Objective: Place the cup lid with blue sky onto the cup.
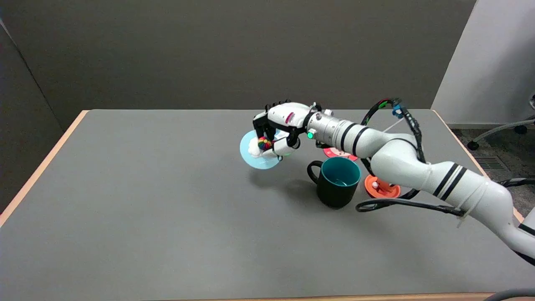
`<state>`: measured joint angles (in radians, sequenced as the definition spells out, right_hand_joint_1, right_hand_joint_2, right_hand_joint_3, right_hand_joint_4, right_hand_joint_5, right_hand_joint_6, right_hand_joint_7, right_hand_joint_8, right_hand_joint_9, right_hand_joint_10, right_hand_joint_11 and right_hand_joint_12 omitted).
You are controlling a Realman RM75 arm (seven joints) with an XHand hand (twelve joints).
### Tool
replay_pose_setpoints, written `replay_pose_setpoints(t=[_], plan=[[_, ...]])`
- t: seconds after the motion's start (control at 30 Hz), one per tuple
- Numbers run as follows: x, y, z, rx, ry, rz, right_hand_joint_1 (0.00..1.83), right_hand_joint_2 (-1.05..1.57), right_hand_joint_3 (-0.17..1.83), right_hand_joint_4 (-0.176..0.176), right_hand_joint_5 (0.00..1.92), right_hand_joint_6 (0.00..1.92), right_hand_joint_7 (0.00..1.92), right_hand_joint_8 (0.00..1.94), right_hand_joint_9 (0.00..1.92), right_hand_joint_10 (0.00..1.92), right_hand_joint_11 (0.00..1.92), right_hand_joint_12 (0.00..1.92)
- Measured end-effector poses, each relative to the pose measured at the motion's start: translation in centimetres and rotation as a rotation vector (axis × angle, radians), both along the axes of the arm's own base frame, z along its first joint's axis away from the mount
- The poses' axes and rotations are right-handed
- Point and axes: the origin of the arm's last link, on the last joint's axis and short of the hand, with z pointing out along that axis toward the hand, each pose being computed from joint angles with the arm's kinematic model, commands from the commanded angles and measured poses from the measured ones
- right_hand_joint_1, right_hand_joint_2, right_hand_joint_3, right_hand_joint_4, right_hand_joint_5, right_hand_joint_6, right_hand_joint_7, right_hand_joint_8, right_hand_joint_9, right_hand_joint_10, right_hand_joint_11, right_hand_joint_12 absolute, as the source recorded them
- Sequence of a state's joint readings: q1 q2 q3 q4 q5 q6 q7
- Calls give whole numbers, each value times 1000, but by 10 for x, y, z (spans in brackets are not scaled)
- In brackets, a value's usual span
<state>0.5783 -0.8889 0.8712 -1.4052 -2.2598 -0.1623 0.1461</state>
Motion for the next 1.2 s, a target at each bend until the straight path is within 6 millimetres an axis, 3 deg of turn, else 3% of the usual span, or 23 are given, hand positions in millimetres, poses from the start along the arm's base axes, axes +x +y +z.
replay_pose_setpoints(t=[0.63, 1.2], plan=[[41, -9, 18, -3, 109, 2, 1158, 995, 500, 28, 723, 1520, 831, 1345, 690, 1194, 613, 293], [52, -8, 39, -36, 192, -108, 1172, 945, 555, 27, 760, 1487, 878, 1290, 754, 1204, 660, 333]])
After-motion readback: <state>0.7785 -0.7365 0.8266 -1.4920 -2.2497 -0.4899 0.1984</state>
